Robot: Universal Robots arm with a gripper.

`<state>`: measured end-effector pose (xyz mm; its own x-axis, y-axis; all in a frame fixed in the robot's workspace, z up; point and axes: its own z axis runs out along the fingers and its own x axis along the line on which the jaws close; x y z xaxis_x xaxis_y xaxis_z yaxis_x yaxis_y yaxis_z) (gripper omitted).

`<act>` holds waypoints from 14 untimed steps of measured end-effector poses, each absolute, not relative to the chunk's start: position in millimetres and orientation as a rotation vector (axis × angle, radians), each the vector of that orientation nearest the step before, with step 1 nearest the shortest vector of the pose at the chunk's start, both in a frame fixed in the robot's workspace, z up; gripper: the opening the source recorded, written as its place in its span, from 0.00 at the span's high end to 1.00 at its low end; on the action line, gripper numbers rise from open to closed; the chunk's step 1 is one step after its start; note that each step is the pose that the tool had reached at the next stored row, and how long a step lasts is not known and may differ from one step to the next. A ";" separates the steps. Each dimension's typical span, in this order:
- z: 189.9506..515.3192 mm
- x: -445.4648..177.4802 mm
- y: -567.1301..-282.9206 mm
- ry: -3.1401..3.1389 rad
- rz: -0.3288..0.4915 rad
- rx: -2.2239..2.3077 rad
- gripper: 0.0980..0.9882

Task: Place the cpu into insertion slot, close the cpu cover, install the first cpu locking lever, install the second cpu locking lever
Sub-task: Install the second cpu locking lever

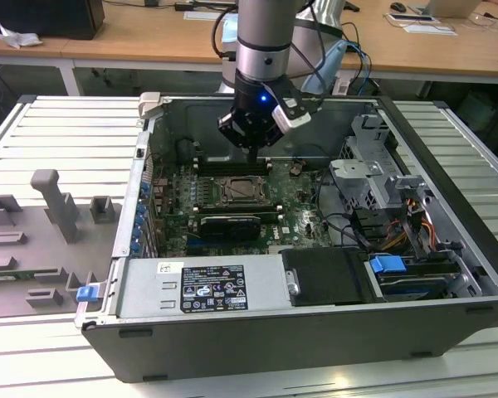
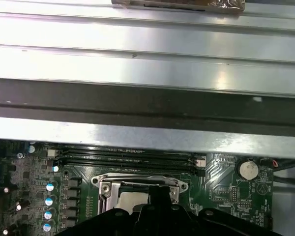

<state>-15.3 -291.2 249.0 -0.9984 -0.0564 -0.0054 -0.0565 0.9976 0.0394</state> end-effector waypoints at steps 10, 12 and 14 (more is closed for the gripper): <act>249.4 -15.3 -306.9 3.136 0.062 -0.089 0.99; 249.3 -15.3 -309.8 3.136 0.062 -0.089 0.99; 249.1 -15.3 -311.7 3.135 0.062 -0.089 0.99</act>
